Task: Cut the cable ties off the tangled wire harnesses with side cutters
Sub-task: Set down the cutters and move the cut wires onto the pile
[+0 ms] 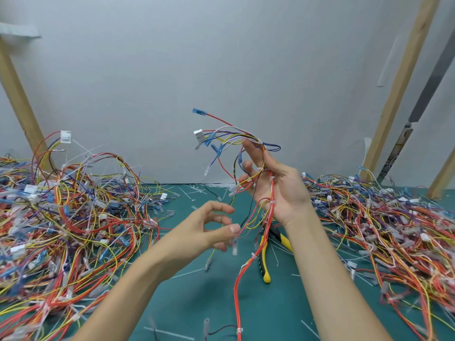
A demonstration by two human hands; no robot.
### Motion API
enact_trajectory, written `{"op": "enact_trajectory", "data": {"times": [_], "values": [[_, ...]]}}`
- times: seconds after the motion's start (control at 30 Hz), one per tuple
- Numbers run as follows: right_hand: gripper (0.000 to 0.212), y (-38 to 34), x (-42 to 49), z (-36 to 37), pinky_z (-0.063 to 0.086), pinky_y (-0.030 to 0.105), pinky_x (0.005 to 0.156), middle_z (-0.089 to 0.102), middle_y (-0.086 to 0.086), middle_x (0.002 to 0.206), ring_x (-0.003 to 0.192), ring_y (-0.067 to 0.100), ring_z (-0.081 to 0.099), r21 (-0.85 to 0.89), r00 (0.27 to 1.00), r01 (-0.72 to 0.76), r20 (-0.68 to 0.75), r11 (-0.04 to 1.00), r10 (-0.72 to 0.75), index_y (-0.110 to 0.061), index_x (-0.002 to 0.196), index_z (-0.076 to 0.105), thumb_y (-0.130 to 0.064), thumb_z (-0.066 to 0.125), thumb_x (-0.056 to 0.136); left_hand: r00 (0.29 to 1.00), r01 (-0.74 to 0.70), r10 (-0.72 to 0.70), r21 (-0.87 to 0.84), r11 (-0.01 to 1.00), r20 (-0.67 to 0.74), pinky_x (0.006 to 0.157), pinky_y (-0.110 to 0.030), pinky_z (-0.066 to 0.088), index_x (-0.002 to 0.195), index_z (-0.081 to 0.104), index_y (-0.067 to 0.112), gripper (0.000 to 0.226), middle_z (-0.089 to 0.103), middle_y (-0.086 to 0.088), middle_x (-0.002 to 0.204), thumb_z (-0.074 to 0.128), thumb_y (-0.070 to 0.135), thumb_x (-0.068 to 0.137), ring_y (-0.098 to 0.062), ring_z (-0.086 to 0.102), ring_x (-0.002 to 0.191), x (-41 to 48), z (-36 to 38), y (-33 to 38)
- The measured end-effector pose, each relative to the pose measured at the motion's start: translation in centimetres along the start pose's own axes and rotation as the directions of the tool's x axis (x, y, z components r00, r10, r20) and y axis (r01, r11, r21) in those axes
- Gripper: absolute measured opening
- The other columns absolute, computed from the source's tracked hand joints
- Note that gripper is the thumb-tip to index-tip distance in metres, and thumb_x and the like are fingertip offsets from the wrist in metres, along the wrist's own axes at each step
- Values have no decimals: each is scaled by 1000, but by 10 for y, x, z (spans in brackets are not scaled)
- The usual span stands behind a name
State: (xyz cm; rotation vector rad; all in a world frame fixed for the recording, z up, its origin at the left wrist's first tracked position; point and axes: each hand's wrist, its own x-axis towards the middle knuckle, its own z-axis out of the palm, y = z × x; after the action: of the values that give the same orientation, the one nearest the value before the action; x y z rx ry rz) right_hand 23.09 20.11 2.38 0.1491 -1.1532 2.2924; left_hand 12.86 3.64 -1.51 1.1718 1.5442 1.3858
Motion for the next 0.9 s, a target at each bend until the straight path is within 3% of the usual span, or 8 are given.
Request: {"op": "enact_trajectory", "data": {"times": [0.23, 0.33, 0.5, 0.57, 0.67, 0.73, 0.8, 0.9], "values": [[32, -17, 2, -5, 53, 27, 66, 66, -4, 123, 75, 12, 65, 34, 995, 58, -82, 998, -55, -12, 123, 59, -23, 47, 96, 970, 110, -141, 159, 981, 200, 91, -30, 55, 128, 51, 27, 35, 66, -2, 116, 60, 31, 94, -14, 67, 103, -4, 22, -16], [28, -34, 7, -11, 51, 27, 65, 68, -5, 119, 75, 12, 65, -18, 985, 73, -157, 997, -75, -14, 114, 65, -22, 43, 99, 919, 151, -210, 195, 969, 334, 91, -26, 54, 125, 52, 24, 26, 65, -5, 124, 53, 28, 99, -15, 68, 102, -8, 37, -20], [22, -85, 20, -17, 49, 23, 61, 72, -4, 109, 73, 12, 67, -424, 906, 91, -340, 901, -251, -20, 100, 62, -20, 41, 103, 907, 0, -115, 274, 962, 406, 98, -21, 48, 141, 44, 19, 42, 62, 6, 126, 51, 27, 100, -3, 62, 111, -13, 60, -15], [20, -112, 27, -17, 48, 22, 51, 70, 2, 112, 68, 10, 65, -685, 831, 51, -374, 727, -412, -17, 97, 61, -15, 42, 103, 904, -91, -39, 282, 955, 426, 107, -21, 41, 149, 32, 32, 58, 54, 14, 137, 56, 35, 97, 7, 52, 120, -19, 72, -18], [25, -154, 38, -22, 47, 23, 66, 70, 6, 111, 78, 13, 60, -980, 698, -126, -197, 153, -689, -15, 114, 66, -17, 44, 101, 903, -257, 105, 328, 909, 416, 116, -25, 27, 151, 16, 48, 67, 26, 19, 157, 50, 54, 94, 3, 29, 141, -18, 122, -25], [30, -177, 39, -27, 41, 30, 75, 70, 9, 105, 87, 23, 58, -947, 651, -223, 31, -230, -758, -19, 120, 64, -20, 42, 99, 906, -262, 162, 218, 940, 392, 116, -21, 21, 153, 17, 36, 54, 18, 14, 160, 35, 44, 103, -5, 22, 146, -17, 141, -47], [31, -190, 37, -36, 39, 40, 82, 68, 10, 108, 95, 35, 55, -819, 653, -294, 204, -492, -729, -21, 120, 61, -24, 39, 98, 906, -239, 197, 67, 969, 374, 109, -7, 14, 142, 19, 54, 46, 15, 41, 146, 37, 46, 100, 17, 20, 134, -10, 149, -53], [29, -184, 25, -67, 38, 46, 87, 62, 12, 119, 104, 39, 50, -607, 769, -346, 253, -715, -587, -20, 119, 59, -29, 43, 96, 900, -362, 218, 369, 856, 377, 116, -19, 19, 145, 21, 54, 59, 10, 31, 157, 52, 53, 94, 8, 16, 143, -2, 139, -52]]}}
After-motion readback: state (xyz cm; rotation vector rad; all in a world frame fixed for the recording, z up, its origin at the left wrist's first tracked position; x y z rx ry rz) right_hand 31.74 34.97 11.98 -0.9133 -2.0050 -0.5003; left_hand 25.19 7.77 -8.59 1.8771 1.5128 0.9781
